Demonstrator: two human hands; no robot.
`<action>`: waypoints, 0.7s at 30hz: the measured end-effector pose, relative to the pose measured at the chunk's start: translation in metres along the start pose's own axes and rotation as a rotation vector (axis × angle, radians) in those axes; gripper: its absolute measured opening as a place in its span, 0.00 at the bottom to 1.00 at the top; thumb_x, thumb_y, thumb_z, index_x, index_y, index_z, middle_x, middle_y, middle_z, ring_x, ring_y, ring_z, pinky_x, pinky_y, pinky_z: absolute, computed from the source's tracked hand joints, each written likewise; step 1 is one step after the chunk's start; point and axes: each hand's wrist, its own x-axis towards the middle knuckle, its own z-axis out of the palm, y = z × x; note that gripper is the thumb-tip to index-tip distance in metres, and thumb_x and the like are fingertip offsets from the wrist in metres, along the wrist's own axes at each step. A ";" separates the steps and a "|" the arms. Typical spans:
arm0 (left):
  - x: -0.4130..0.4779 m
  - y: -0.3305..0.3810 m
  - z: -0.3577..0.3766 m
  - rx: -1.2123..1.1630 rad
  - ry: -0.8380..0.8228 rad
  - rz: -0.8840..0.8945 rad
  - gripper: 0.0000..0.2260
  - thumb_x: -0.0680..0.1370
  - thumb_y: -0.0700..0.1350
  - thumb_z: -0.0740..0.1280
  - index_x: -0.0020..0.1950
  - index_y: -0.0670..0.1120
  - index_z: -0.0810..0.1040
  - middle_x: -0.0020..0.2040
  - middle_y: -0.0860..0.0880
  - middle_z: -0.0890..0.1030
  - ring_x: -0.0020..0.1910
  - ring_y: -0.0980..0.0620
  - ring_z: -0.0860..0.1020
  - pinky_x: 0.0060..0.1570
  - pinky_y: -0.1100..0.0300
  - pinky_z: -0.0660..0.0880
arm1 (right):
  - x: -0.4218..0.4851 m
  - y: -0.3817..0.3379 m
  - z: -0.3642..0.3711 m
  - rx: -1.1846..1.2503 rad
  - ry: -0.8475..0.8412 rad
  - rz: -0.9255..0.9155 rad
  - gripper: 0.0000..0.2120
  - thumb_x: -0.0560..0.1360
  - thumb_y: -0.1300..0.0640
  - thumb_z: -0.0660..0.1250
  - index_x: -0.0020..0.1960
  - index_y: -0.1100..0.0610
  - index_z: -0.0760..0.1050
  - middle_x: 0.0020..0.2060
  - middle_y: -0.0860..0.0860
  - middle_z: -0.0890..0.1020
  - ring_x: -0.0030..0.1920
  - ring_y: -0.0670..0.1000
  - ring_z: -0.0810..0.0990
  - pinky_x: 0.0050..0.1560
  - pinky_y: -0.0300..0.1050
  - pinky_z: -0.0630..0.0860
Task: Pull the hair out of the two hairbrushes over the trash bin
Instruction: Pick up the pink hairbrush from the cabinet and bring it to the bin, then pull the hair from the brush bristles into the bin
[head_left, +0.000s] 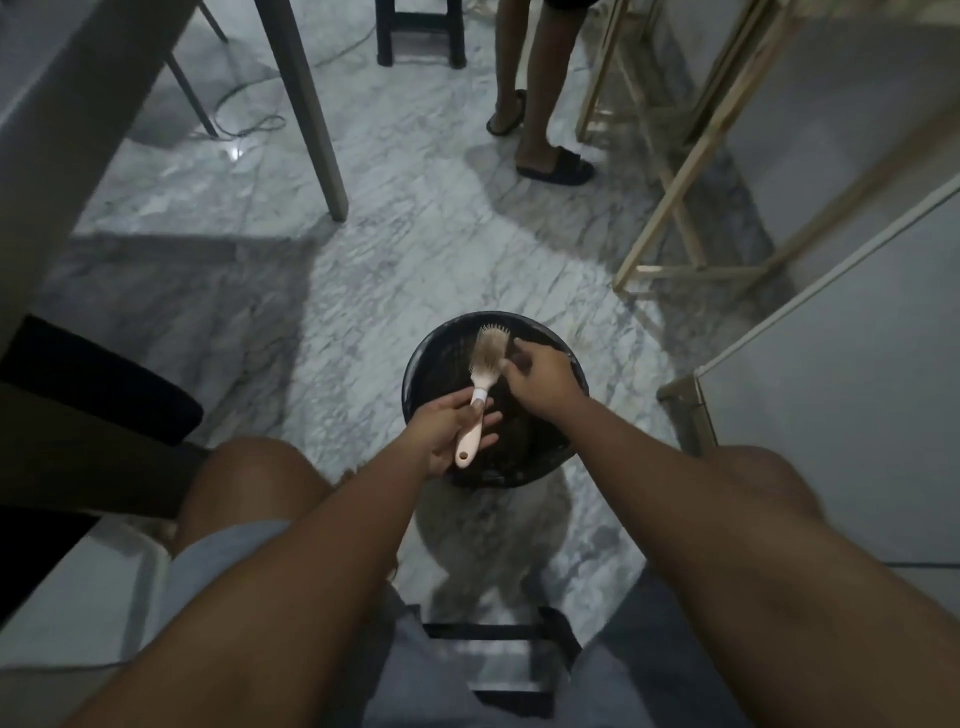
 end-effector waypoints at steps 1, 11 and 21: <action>0.005 0.001 0.001 -0.002 -0.004 -0.008 0.19 0.80 0.34 0.62 0.72 0.41 0.69 0.61 0.42 0.79 0.53 0.45 0.82 0.48 0.47 0.81 | 0.002 0.001 0.001 0.043 0.007 -0.002 0.22 0.78 0.52 0.67 0.70 0.59 0.72 0.61 0.57 0.81 0.65 0.55 0.77 0.66 0.44 0.70; 0.076 -0.030 -0.001 -0.006 0.123 -0.065 0.18 0.81 0.36 0.62 0.72 0.42 0.69 0.58 0.45 0.80 0.52 0.47 0.82 0.46 0.49 0.81 | 0.060 0.058 0.047 0.066 0.024 0.011 0.08 0.74 0.61 0.71 0.51 0.61 0.85 0.47 0.55 0.87 0.50 0.50 0.84 0.55 0.37 0.75; 0.120 -0.038 0.003 -0.016 0.342 -0.100 0.18 0.83 0.36 0.57 0.73 0.41 0.67 0.68 0.42 0.74 0.61 0.43 0.77 0.46 0.50 0.76 | 0.059 0.081 0.074 0.157 0.239 -0.019 0.05 0.76 0.62 0.69 0.48 0.60 0.84 0.44 0.54 0.85 0.46 0.49 0.82 0.53 0.40 0.78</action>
